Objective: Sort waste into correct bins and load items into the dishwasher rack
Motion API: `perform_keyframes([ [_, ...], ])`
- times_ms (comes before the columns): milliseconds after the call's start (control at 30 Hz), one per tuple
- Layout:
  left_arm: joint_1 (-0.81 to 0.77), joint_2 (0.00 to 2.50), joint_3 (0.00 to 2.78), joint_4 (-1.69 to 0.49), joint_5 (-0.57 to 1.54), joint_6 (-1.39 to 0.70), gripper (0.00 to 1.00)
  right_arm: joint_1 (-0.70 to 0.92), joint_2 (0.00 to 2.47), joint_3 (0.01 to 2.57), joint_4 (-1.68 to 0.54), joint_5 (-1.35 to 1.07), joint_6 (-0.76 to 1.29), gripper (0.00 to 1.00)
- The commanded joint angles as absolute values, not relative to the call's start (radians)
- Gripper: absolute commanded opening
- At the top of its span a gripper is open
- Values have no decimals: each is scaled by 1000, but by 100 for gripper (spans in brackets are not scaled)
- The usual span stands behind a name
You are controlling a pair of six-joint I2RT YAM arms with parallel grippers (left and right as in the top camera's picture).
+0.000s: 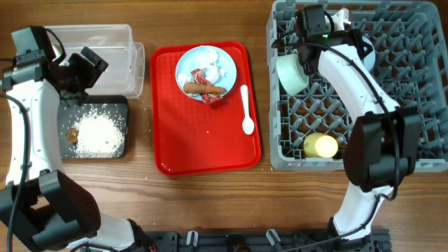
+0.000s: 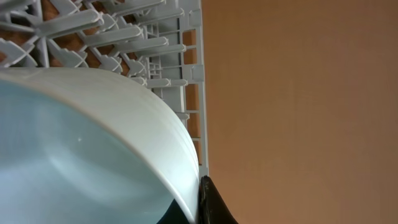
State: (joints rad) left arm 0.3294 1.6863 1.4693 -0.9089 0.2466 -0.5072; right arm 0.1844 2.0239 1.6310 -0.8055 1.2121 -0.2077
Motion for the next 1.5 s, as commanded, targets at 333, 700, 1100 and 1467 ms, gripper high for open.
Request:
perform_keyframes([
  [333, 334, 1669, 1483, -907, 237, -502, 100, 334, 2056, 1626, -831, 1169, -341, 57],
  [700, 334, 1669, 1483, -907, 237, -502, 100, 381, 1930, 1659, -760, 778, -331, 100],
  [1100, 334, 1669, 1483, -907, 237, -502, 100, 398, 1851, 1630, -636, -393, 291, 100],
  [1467, 334, 1669, 1483, -907, 237, -502, 100, 550, 1850, 1632, -728, -86, 371, 84],
])
